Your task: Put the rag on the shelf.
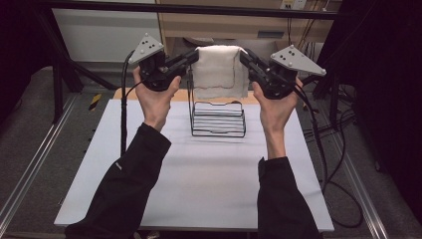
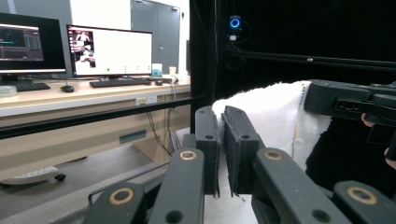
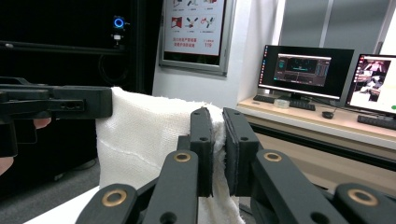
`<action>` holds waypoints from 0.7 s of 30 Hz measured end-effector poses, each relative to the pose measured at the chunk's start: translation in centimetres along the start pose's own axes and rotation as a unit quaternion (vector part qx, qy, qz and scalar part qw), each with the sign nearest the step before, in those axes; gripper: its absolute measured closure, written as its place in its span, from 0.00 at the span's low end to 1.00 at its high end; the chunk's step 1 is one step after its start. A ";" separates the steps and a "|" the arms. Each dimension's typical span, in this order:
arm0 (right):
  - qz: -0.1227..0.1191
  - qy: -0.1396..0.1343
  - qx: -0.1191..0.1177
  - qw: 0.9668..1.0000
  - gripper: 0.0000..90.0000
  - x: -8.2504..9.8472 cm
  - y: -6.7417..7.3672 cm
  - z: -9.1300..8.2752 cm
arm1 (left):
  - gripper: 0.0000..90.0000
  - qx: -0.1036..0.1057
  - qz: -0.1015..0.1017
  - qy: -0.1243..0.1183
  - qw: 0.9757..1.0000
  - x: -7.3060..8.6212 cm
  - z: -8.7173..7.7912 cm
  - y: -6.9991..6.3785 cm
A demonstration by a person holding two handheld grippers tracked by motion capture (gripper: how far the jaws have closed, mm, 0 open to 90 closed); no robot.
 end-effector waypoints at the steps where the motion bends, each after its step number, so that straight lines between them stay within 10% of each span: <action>1: -0.001 0.000 0.001 1.000 0.93 -0.1 -0.1 0.2 | 0.94 -0.001 -0.001 0.001 1.000 -0.1 0.1 0.2; 21: 0.003 -0.001 0.005 1.000 0.93 -1.0 -1.7 3.1 | 0.94 -0.018 -0.003 0.006 1.000 -1.6 2.3 2.2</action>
Point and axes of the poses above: each handheld gripper's, and its own axes: z roughly forward along the jaws, x roughly out of its underside, y roughly to its left, the point moved 6 cm from there along z, roughly forward along the jaws, and after that the axes turned 1 degree about -z, right-handed, at the moved point
